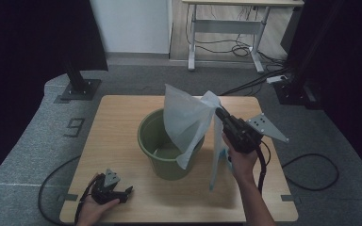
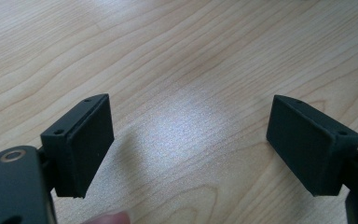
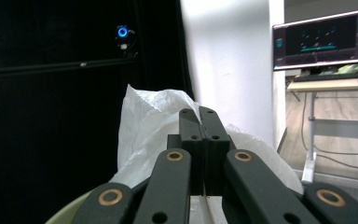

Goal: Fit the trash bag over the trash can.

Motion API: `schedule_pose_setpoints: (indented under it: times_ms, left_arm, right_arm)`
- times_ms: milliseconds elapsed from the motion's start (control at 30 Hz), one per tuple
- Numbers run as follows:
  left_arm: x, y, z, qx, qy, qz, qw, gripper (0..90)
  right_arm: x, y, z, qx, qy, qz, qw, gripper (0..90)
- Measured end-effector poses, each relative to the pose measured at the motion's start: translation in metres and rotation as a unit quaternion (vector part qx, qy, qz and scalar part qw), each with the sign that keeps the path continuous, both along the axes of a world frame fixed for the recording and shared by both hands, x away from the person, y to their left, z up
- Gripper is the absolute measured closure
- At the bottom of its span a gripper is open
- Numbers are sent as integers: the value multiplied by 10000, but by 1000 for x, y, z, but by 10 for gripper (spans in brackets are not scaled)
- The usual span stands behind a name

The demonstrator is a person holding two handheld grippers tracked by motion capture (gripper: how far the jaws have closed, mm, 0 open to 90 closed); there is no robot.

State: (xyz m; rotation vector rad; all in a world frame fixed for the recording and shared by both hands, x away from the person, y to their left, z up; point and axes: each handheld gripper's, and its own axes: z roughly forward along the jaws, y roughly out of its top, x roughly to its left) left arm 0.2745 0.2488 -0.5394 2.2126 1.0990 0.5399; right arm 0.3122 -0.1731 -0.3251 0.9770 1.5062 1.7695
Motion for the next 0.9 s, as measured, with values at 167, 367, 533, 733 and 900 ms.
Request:
schedule_pose_setpoints:
  times_ms: [167, 367, 533, 733, 900]
  left_arm:
    - [0, 0, 0, -19, -28, 17, 10000, 145]
    - [-1, 0, 1, -8, -29, 3, 10000, 145]
    - [-1, -1, 2, -14, -33, -6, 10000, 145]
    - [-1, 0, 2, -14, -40, -7, 10000, 145]
    - [-3, -1, 7, -42, -112, -11, 9999, 145]
  right_arm:
    - [-7, 8, -15, -212, -16, 94, 9997, 888]
    - [-10, 18, -34, -452, 78, 131, 9989, 888]
    - [-8, 24, -47, -621, 140, 116, 9979, 888]
    - [-5, 27, -65, -726, 281, 110, 9969, 888]
    - [-8, 31, -76, -805, 286, 123, 9963, 888]
